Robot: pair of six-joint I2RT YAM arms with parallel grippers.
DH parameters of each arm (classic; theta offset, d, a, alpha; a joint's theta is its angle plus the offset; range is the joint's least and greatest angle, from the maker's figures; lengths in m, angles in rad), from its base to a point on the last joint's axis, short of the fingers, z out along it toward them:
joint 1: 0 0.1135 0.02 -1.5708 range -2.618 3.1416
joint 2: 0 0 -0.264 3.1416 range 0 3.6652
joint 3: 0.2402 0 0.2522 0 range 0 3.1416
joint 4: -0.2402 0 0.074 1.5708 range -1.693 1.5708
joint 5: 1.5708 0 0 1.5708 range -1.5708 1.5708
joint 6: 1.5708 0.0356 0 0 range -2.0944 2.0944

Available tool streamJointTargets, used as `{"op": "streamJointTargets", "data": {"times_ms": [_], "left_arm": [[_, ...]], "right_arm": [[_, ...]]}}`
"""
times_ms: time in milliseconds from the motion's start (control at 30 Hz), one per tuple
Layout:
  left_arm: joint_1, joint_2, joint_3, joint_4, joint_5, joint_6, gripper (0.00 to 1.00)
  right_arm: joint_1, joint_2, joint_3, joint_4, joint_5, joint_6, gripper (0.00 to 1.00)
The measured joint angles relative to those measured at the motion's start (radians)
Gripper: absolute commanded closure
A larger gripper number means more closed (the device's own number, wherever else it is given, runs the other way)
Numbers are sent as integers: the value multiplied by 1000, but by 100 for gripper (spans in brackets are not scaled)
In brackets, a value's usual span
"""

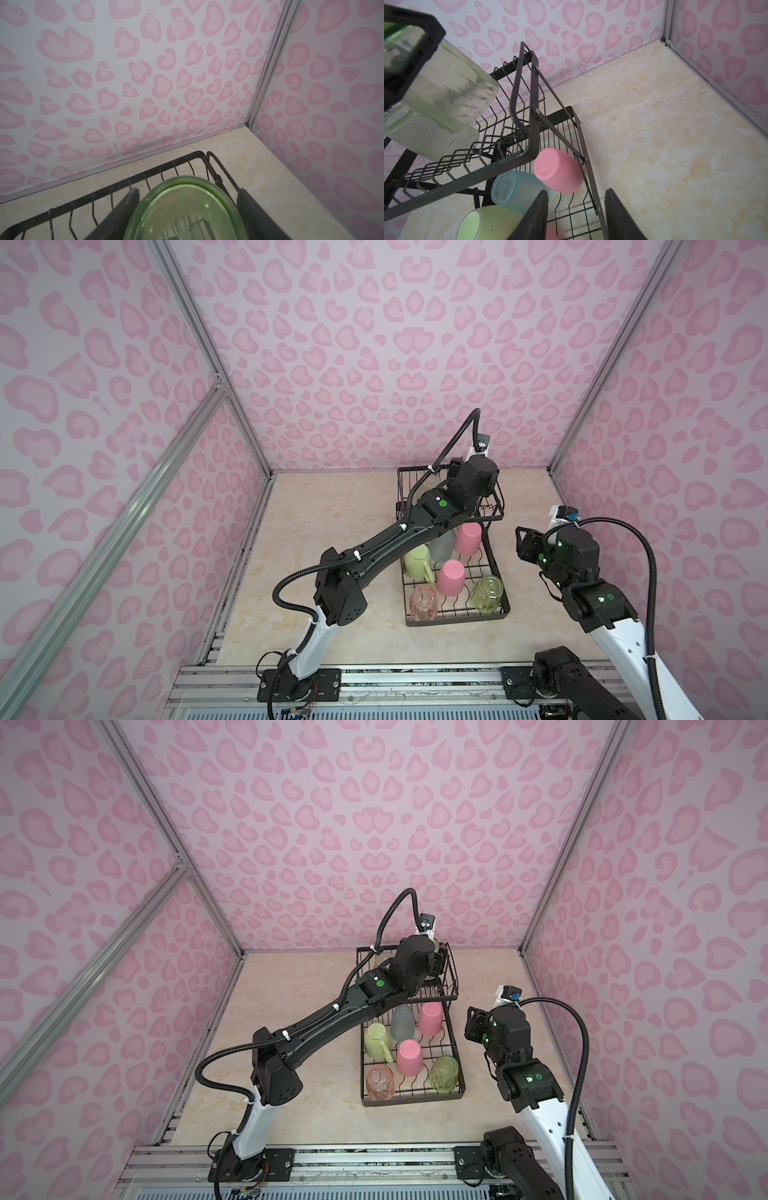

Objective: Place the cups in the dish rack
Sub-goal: 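Carry the clear green cup over the rack's upper tier with the left gripper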

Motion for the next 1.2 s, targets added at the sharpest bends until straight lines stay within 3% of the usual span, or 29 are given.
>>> {"op": "streamJointTargets", "data": {"times_ms": [1200], "left_arm": [[9,82,-5,40,-37,14,38]], "right_arm": [[-2,-58,-52,46,-26,-9,55]]}}
